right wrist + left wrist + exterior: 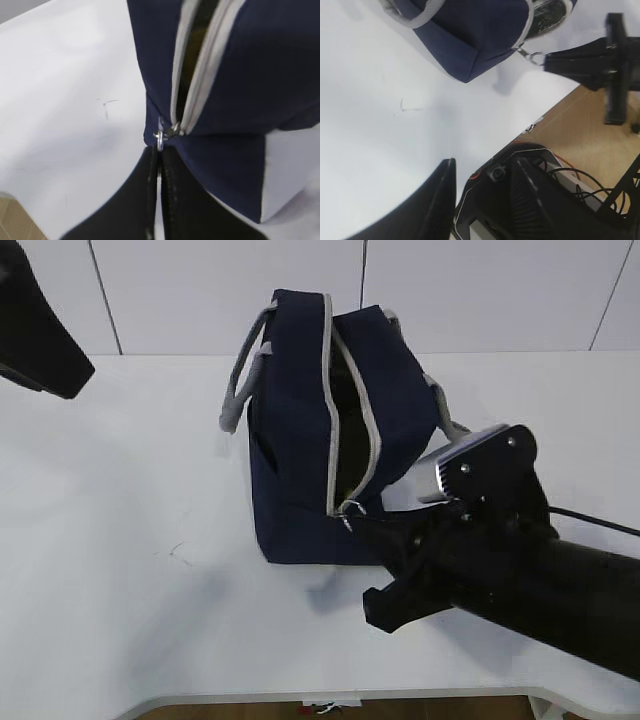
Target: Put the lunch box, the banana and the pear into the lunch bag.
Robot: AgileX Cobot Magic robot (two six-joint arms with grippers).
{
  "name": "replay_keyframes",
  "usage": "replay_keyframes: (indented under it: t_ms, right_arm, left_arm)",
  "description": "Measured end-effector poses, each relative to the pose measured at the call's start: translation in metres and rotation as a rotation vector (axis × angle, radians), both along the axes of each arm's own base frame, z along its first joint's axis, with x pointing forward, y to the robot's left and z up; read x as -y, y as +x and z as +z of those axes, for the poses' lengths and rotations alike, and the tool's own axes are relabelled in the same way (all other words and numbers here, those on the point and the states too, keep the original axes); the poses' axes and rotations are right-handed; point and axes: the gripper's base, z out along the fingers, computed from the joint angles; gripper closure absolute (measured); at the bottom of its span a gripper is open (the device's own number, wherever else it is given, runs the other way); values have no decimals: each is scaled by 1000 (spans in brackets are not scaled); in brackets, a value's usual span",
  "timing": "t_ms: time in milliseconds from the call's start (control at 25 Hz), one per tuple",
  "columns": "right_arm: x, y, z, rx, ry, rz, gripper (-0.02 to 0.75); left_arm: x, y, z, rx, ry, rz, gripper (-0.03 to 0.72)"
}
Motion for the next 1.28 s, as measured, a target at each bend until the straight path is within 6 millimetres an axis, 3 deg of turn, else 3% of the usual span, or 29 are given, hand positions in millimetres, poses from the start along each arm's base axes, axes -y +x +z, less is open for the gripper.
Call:
replay_keyframes:
  t_ms: [240, 800, 1280]
  right_arm:
    - [2, -1, 32, -26, -31, -7, 724]
    - [-23, 34, 102, -11, -75, -6, 724]
    - [-44, 62, 139, 40, -56, -10, 724]
  left_arm:
    - [4, 18, -19, -38, 75, 5, 407]
    - [19, 49, -50, -42, 128, -55, 408]
    - [35, 79, -84, -44, 115, -67, 408]
